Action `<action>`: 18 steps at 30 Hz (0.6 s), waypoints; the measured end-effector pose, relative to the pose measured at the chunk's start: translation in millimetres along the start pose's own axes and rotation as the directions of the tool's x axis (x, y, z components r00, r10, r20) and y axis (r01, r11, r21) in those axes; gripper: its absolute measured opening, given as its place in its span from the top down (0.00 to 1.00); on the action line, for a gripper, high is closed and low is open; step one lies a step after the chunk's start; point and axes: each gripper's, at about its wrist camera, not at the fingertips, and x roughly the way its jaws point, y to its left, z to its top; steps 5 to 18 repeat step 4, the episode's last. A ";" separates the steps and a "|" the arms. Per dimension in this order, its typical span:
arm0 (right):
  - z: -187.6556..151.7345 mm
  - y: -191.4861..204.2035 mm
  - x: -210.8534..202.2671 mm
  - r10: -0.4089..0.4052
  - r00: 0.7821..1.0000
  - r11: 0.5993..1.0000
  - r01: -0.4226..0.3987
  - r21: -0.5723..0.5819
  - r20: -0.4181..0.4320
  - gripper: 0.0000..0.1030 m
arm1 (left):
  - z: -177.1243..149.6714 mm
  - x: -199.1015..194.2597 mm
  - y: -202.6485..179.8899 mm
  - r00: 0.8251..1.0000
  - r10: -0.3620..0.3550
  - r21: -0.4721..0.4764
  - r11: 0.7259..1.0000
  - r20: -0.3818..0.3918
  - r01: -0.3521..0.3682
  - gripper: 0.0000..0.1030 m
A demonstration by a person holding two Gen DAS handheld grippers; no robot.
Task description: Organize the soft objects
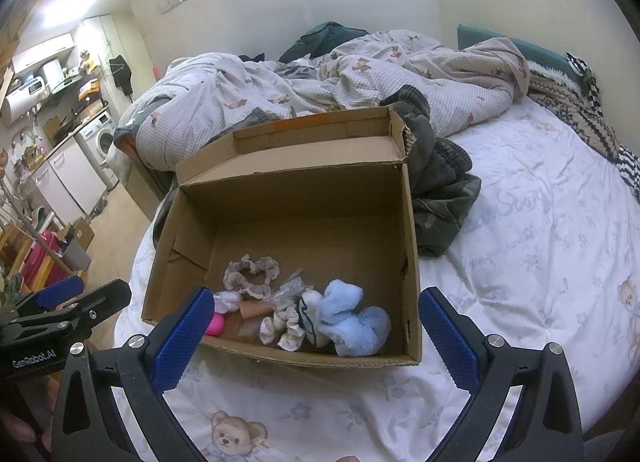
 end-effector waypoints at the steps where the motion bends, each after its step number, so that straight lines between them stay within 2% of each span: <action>1: 0.0 -0.1 0.0 0.000 1.000 1.000 0.000 0.000 0.000 0.00 | -0.5 0.2 -0.7 1.000 0.002 0.002 1.000 0.000 -0.002 0.01; 18: 2.6 -3.0 0.0 0.000 1.000 1.000 0.000 0.001 0.002 0.00 | -1.4 0.6 -1.6 1.000 -0.001 0.003 1.000 -0.001 0.001 0.01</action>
